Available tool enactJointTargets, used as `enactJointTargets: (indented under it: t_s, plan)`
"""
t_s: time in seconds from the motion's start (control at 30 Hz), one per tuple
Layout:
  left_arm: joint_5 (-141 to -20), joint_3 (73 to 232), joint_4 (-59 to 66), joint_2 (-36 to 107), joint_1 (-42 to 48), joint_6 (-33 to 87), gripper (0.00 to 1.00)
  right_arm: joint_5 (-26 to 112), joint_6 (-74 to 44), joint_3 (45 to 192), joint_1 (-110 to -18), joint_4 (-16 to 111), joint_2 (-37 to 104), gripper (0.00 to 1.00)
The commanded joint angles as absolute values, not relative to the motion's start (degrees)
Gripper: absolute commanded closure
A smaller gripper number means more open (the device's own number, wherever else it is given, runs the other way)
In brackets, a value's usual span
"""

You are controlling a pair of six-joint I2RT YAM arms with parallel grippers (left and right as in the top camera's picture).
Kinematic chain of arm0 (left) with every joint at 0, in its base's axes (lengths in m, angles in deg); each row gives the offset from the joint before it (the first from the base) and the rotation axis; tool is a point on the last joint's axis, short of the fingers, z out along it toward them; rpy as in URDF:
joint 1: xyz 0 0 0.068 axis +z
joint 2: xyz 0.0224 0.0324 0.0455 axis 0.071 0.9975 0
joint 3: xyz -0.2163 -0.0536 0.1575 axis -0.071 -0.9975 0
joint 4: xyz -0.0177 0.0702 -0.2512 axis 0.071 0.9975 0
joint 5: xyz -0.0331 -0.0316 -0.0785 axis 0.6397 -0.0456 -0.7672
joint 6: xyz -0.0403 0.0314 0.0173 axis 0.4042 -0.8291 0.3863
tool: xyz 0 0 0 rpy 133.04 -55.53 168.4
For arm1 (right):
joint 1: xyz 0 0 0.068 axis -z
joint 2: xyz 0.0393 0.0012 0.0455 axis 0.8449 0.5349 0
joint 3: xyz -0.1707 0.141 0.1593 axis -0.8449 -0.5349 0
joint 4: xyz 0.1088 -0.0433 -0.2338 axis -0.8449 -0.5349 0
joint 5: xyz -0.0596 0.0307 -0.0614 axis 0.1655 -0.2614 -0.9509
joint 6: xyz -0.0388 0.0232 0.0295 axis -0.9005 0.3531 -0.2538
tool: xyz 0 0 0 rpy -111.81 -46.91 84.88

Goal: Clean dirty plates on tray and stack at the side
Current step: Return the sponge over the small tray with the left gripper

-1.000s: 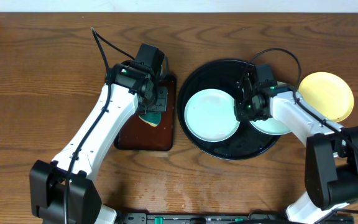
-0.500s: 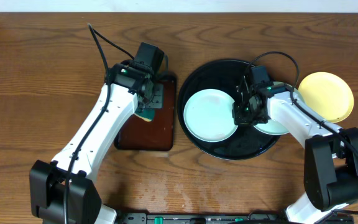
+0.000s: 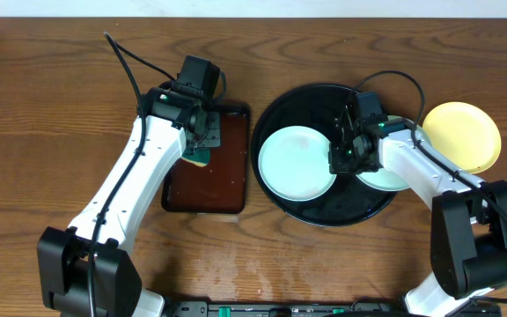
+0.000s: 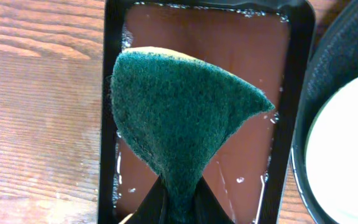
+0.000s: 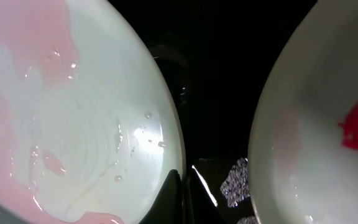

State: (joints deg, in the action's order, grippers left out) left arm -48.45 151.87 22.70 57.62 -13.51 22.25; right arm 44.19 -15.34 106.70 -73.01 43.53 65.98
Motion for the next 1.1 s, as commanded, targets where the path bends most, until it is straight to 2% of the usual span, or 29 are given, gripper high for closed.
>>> enactJointTargets:
  t_s: [0.0,0.03,0.07,0.1,0.13,0.17,0.23,0.33,0.4,0.53,0.77,0.93,1.03,1.07]
  plan:
    - [-49.5,152.2,22.7,57.7,-13.4,22.8,0.91,44.2,-15.0,106.5,-73.6,43.9,64.8,0.99]
    - [-49.5,152.2,22.7,57.7,-13.4,22.8,0.91,44.2,-15.0,106.5,-73.6,43.9,64.8,0.98]
    - [-49.5,152.2,22.7,57.7,-13.4,22.8,0.91,44.1,-15.0,106.5,-73.6,43.8,64.8,0.75]
    - [-49.5,152.2,22.7,57.7,-13.4,22.8,0.91,44.2,-15.0,106.5,-73.6,43.7,64.8,0.68]
    - [-49.5,152.2,22.7,57.7,-13.4,22.8,0.91,44.1,-15.0,106.5,-73.6,43.5,64.8,0.67]
    - [-49.5,152.1,22.7,57.7,-13.4,22.8,0.91,44.2,-15.0,106.4,-73.6,43.3,64.8,0.69]
    - [-49.5,151.9,22.7,57.7,-13.4,22.8,0.91,44.1,-15.0,106.0,-73.8,43.3,64.8,0.84]
    - [-49.5,151.3,22.7,57.7,-13.4,22.8,0.91,44.1,-15.0,105.5,-73.9,43.8,64.8,0.96]
    - [-49.5,150.7,22.6,57.7,-13.4,22.8,0.91,44.1,-15.0,105.2,-73.9,44.1,64.8,0.95]
    - [-49.5,149.6,21.6,57.7,-13.4,22.8,0.91,44.1,-14.6,105.1,-73.9,44.1,64.8,0.86]
    - [-49.5,149.5,20.3,57.7,-13.4,22.8,0.91,43.9,-14.1,104.8,-73.9,44.4,64.8,0.83]
    - [-49.5,149.5,19.7,57.7,-13.4,22.8,0.91,43.9,-13.7,103.0,-73.9,46.9,64.8,0.89]
    - [-49.5,149.5,19.7,57.7,-13.4,22.8,0.88,44.0,-13.2,103.4,-73.9,47.1,64.6,0.99]
    - [-49.5,149.5,19.6,57.7,-13.4,22.8,0.87,44.0,-13.1,103.6,-73.9,47.1,64.6,0.99]
